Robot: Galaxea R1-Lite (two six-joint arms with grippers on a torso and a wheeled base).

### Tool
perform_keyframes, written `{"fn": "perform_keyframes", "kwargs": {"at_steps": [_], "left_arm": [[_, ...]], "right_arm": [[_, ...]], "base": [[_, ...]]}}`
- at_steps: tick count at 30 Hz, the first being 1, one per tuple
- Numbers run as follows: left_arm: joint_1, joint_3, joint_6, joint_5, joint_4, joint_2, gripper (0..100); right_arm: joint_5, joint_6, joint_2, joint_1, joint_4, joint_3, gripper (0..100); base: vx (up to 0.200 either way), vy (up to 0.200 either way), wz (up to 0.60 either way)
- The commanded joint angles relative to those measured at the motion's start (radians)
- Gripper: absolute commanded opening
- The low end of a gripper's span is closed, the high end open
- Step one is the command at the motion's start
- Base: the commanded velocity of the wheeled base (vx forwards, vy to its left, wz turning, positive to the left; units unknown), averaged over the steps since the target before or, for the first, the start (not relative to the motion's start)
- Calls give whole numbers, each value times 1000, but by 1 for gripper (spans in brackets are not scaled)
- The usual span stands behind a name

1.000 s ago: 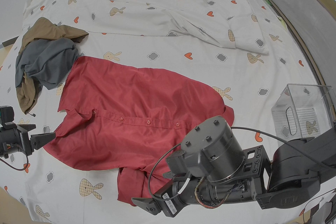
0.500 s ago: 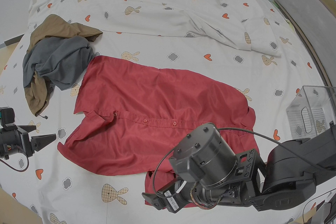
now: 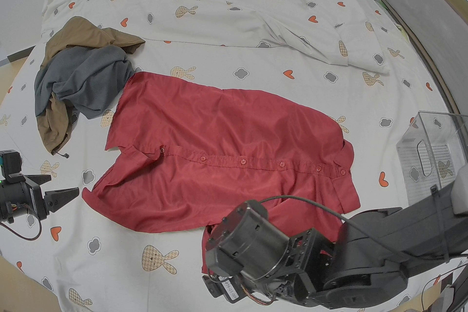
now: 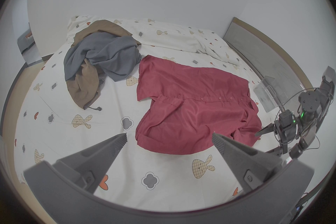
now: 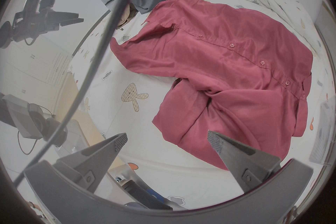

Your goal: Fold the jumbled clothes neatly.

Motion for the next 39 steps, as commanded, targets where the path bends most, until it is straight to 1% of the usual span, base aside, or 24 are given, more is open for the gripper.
{"fn": "perform_keyframes", "kwargs": {"at_steps": [1, 3, 7, 8, 9, 10, 15, 17, 19, 22, 23, 29, 31, 32, 33, 34, 35, 36, 37, 38, 39], "left_arm": [[-2, 22, 0, 0, -32, 4, 100], [-2, 33, 0, -2, -50, 2, 100], [-3, 47, 1, -4, -78, 2, 100], [-3, 47, 1, -4, -78, 2, 100], [-6, 47, 9, -2, -81, 4, 100], [-6, 47, 15, -2, -81, 4, 100], [-6, 47, 18, 3, -81, 8, 100], [-6, 45, 17, 3, -81, 10, 100], [-6, 45, 18, 3, -81, 13, 100], [-6, 45, 17, 3, -81, 15, 100], [-6, 45, 17, 3, -81, 15, 100], [-6, 42, 17, 4, -81, 19, 100], [-6, 41, 17, 4, -81, 18, 100], [-6, 39, 17, 4, -81, 19, 100], [-6, 39, 17, 4, -81, 19, 100], [-6, 38, 15, 6, -81, 19, 100], [-6, 38, 15, 6, -81, 19, 100], [-6, 38, 15, 6, -81, 19, 100], [-5, 36, 15, 6, -81, 19, 100], [-6, 36, 15, 6, -81, 19, 100], [-5, 36, 15, 6, -81, 19, 100]], "right_arm": [[-8, 6, 95, -5, 11, -67, 100], [-15, 6, 116, -9, 11, -86, 100], [-88, 6, 162, -20, 10, -119, 100], [-88, 6, 162, -20, 10, -119, 100], [-120, 6, 181, -34, 11, -133, 100], [-127, 7, 185, -37, 11, -138, 100], [-127, 16, 204, -57, 11, -165, 100], [-135, 35, 227, -60, 15, -185, 100], [-160, 50, 250, -66, 19, -204, 100], [-163, 52, 259, -67, 22, -208, 100], [-163, 53, 259, -67, 22, -208, 0], [-146, 92, 221, -61, 27, -193, 0], [-106, 87, 167, -61, 27, -161, 0], [-60, 84, 130, -60, 25, -135, 0], [-60, 84, 130, -60, 25, -135, 0], [27, 82, 59, -60, 27, -86, 0], [84, 79, 9, -60, 25, -41, 0], [84, 79, 9, -60, 25, -41, 0], [150, 59, -46, -61, 25, 13, 0], [196, 26, -79, -64, 27, 54, 0], [216, 12, -92, -66, 27, 69, 0]], "base": [[0, 0, 0], [0, 0, 0], [0, 0, 0], [0, 0, 0], [0, 0, 0], [0, 0, 0], [0, 0, 0], [0, 0, 0], [0, 0, 0], [0, 0, 0], [0, 0, 0], [0, 0, 0], [0, 0, 0], [0, 0, 0], [0, 0, 0], [0, 0, 0], [0, 0, 0], [0, 0, 0], [0, 0, 0], [0, 0, 0], [0, 0, 0]]}}
